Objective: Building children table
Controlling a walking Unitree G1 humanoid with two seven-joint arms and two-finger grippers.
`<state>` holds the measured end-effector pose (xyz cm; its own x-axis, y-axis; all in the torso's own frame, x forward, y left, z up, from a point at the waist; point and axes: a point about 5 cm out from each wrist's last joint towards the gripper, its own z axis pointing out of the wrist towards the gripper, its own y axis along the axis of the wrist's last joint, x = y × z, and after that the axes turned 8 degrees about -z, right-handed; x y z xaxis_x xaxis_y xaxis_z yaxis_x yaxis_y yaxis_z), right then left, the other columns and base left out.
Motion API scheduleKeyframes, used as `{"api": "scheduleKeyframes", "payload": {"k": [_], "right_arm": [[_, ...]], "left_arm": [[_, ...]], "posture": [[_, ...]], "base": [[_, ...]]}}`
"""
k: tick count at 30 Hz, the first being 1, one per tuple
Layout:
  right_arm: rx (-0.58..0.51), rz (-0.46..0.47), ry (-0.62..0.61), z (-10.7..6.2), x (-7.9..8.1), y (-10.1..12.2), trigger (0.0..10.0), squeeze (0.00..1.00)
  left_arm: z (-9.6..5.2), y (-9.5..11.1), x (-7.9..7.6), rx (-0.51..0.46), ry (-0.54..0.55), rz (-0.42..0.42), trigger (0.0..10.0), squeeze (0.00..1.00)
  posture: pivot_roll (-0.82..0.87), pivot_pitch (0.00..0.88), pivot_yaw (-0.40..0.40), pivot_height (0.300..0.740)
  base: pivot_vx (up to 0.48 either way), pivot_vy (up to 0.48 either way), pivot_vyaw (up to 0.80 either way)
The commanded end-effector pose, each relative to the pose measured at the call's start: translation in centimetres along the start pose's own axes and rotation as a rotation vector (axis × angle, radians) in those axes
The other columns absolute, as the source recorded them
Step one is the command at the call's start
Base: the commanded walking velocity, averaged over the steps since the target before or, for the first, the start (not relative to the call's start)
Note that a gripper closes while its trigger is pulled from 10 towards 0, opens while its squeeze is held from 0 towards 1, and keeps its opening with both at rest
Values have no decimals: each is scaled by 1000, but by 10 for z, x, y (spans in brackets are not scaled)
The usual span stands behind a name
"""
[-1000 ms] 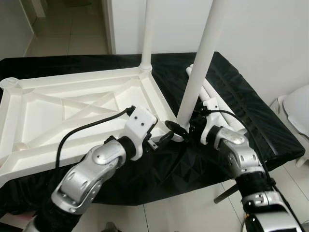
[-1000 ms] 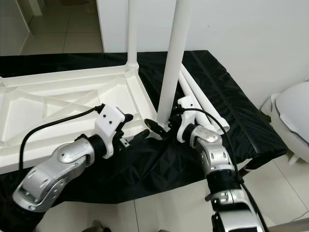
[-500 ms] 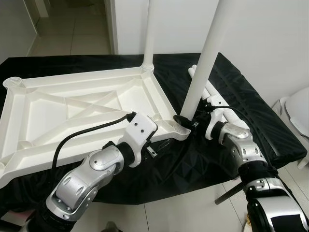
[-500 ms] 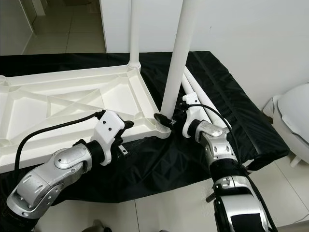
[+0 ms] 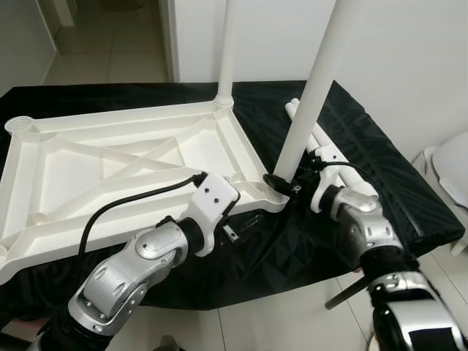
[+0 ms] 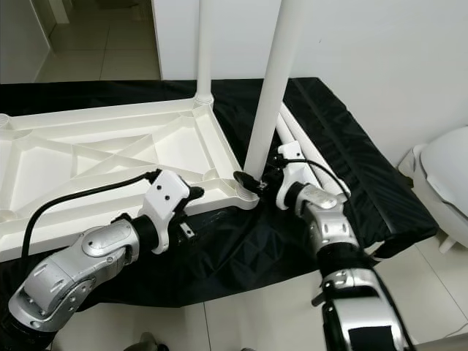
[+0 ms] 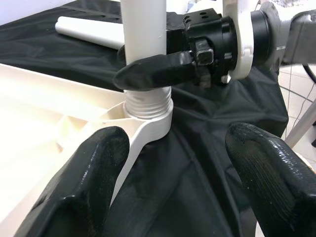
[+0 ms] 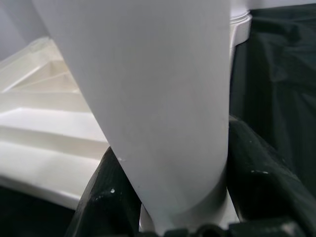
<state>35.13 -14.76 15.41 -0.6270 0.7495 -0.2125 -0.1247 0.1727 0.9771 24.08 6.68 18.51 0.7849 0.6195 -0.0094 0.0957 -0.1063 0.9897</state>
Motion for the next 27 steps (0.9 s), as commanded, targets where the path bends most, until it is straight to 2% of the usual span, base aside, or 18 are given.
{"api": "scheduleKeyframes", "payload": {"k": [1,4,5,7,8,9,10,12,13,15,16,17,21,24,27], "right_arm": [[37,68,-66,-3,3,-10,10000,0],[34,93,-128,-2,7,-10,10000,0],[31,115,-195,-2,11,-10,10000,0],[31,115,-195,-2,11,-10,10000,0],[28,147,-253,-2,15,-10,10000,0],[28,147,-253,-2,15,-10,10000,0],[26,181,-327,-2,21,-9,10000,0],[22,177,-454,-2,29,-5,10000,0],[22,177,-454,-2,29,-5,10000,0],[46,164,-592,-4,33,-5,10000,0],[46,164,-592,-4,33,-5,10000,0],[83,171,-658,-6,35,-7,10000,0],[110,177,-700,-8,37,-10,10000,0],[110,181,-711,-5,48,-6,10000,0],[110,187,-713,-5,50,-5,10000,0]], "left_arm": [[-2,0,-12,20,-170,-5,10000,0],[-2,1,-10,18,-157,-5,10000,0],[-3,2,-7,14,-149,-3,10000,0],[-3,2,-7,14,-149,-3,10000,0],[-3,3,-5,10,-141,-1,10000,0],[-3,3,-5,10,-141,-1,10000,0],[-4,4,-3,8,-136,1,10000,0],[-3,4,-2,6,-141,2,10000,0],[-3,4,-2,6,-141,2,10000,0],[0,5,-3,1,-153,2,10000,0],[0,5,-3,1,-153,2,10000,0],[1,6,-3,-2,-158,4,10000,0],[2,6,-4,-3,-161,6,10000,0],[4,6,-2,-6,-162,9,10000,0],[5,6,-2,-6,-164,8,10000,0]], "posture": [[-6,59,-37,740],[-10,58,-35,740],[-12,57,-35,740],[-12,57,-35,740],[-15,54,-34,740],[-15,54,-34,740],[-20,50,-33,740],[-23,48,-33,740],[-23,48,-33,740],[-30,44,-31,740],[-30,44,-31,740],[-37,34,-31,740],[-39,32,-31,740],[-45,15,-33,740],[-45,11,-34,740]], "base": [[0,0,0],[0,0,0],[0,0,0],[0,0,0],[0,0,0],[0,0,0],[0,0,0],[0,0,0],[0,0,0],[0,0,0],[0,0,0],[0,0,0],[0,0,0],[0,0,0],[0,0,0]]}}
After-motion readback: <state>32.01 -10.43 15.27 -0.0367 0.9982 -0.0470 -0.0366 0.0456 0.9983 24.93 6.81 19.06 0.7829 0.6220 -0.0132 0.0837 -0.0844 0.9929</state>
